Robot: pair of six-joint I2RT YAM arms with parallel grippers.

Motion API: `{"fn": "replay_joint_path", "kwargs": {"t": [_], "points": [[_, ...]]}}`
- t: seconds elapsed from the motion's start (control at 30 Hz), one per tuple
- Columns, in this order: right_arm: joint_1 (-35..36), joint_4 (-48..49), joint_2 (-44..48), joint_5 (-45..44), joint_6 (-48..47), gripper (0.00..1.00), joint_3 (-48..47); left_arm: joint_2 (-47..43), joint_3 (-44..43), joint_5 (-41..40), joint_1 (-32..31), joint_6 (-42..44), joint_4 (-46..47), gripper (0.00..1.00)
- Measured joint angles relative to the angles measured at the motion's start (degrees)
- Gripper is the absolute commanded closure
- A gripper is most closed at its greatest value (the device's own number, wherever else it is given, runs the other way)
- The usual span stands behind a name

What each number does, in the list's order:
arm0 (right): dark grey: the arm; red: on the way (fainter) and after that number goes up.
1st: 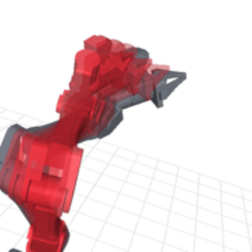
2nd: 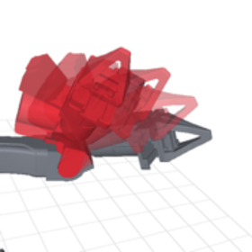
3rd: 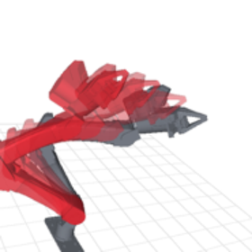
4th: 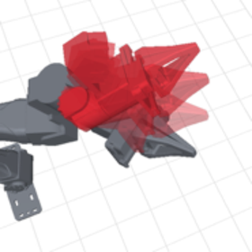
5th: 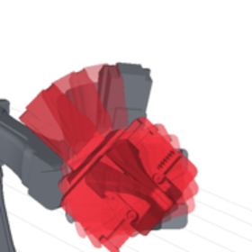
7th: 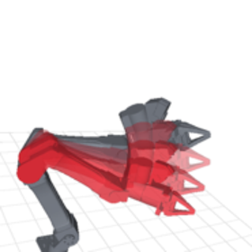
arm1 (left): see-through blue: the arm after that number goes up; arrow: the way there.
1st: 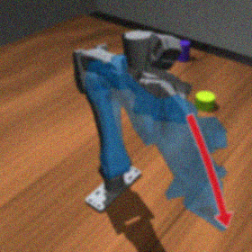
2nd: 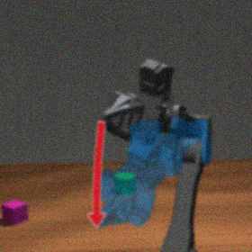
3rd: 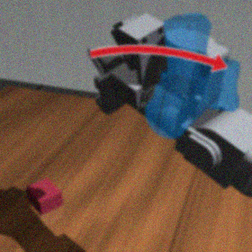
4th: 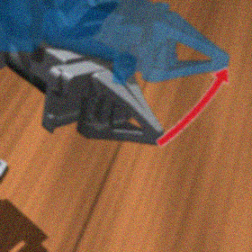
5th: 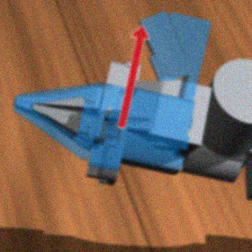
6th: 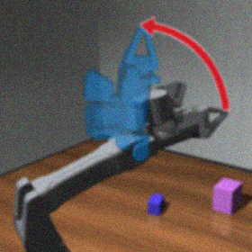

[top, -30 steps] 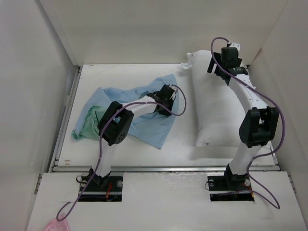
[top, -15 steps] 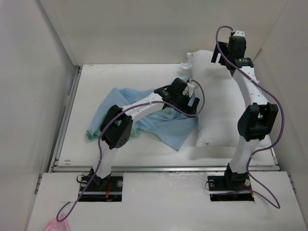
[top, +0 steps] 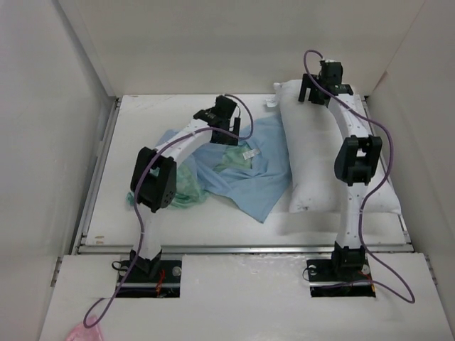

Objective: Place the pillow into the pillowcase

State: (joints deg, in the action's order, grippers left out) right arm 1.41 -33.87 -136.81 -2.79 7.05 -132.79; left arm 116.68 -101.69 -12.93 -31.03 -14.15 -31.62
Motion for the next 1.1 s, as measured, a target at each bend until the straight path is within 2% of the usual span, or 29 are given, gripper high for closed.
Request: {"fn": "replay_joint_path", "kwargs": {"t": [0.03, 0.07, 0.13, 0.2, 0.23, 0.3, 0.33, 0.37, 0.4, 0.43, 0.47, 0.5, 0.53, 0.7, 0.83, 0.97, 1.1], "points": [[0.0, 0.2, -0.2, 0.1, 0.0, 0.04, 0.2, 1.9, 0.0, -0.3, -0.1, 0.4, -0.8, 0.0], [0.1, 0.2, -0.1, 0.1, 0.0, 0.23, 0.3, 3.6, 0.0, -0.6, -0.2, 0.8, -1.5, 0.0], [0.1, 0.4, 0.7, 0.3, 0.0, 0.49, 0.5, 6.5, 0.0, -1.2, -0.4, 1.3, -2.5, 0.0], [0.0, 0.7, 1.5, 0.4, 0.0, 0.92, 1.2, 9.4, -1.2, -1.6, -0.4, 1.7, -4.0, 0.0], [0.0, 0.9, 1.8, 0.7, 0.3, 0.99, 1.7, 11.0, -2.4, -1.8, -0.2, 1.6, -4.6, 0.0], [-0.1, 2.1, 3.0, 1.3, 0.7, 1.0, 4.0, 12.9, -5.4, -2.0, 0.4, 1.4, -5.9, 0.02], [-0.2, 3.2, 3.8, 1.4, 0.7, 1.0, 5.7, 13.3, -6.5, -2.2, 0.9, 1.3, -5.9, 0.08], [-0.2, 4.6, 4.9, 1.7, 0.6, 1.0, 7.7, 13.4, -7.4, -2.6, 1.6, 1.2, -5.8, 0.32], [-0.2, 6.3, 6.7, 2.0, 0.6, 1.0, 10.4, 13.5, -8.0, -3.0, 2.0, 0.7, -5.8, 0.48], [-0.2, 7.2, 8.2, 2.3, 0.4, 1.0, 12.5, 13.5, -8.6, -3.6, 2.5, 0.6, -5.8, 0.62], [-0.2, 7.9, 10.0, 2.7, 0.2, 1.0, 14.6, 13.5, -9.2, -4.1, 2.9, 0.5, -5.9, 0.71], [-0.2, 8.9, 12.0, 3.4, -0.2, 1.0, 17.0, 13.5, -9.7, -4.8, 3.4, 0.4, -5.9, 0.93], [-0.2, 9.7, 14.5, 4.2, -0.4, 1.0, 19.6, 13.5, -10.0, -5.4, 3.8, 0.2, -5.8, 1.0], [-0.2, 12.6, 29.4, 10.4, -1.9, 1.0, 33.4, 13.3, -10.2, -7.1, 4.6, 0.1, -5.0, 1.0], [-0.1, 13.2, 42.4, 14.7, -2.8, 1.0, 40.7, 12.0, -10.2, -7.2, 4.6, 0.1, -4.7, 1.0], [1.9, 14.9, 55.2, 15.6, -3.4, 1.0, 48.1, 6.7, -10.1, -6.7, 4.6, 0.4, -4.3, 1.0], [8.6, 17.1, 63.3, 14.6, -3.6, 1.0, 55.4, -1.4, -9.4, -5.7, 4.6, 1.0, -3.2, 1.0]]}}
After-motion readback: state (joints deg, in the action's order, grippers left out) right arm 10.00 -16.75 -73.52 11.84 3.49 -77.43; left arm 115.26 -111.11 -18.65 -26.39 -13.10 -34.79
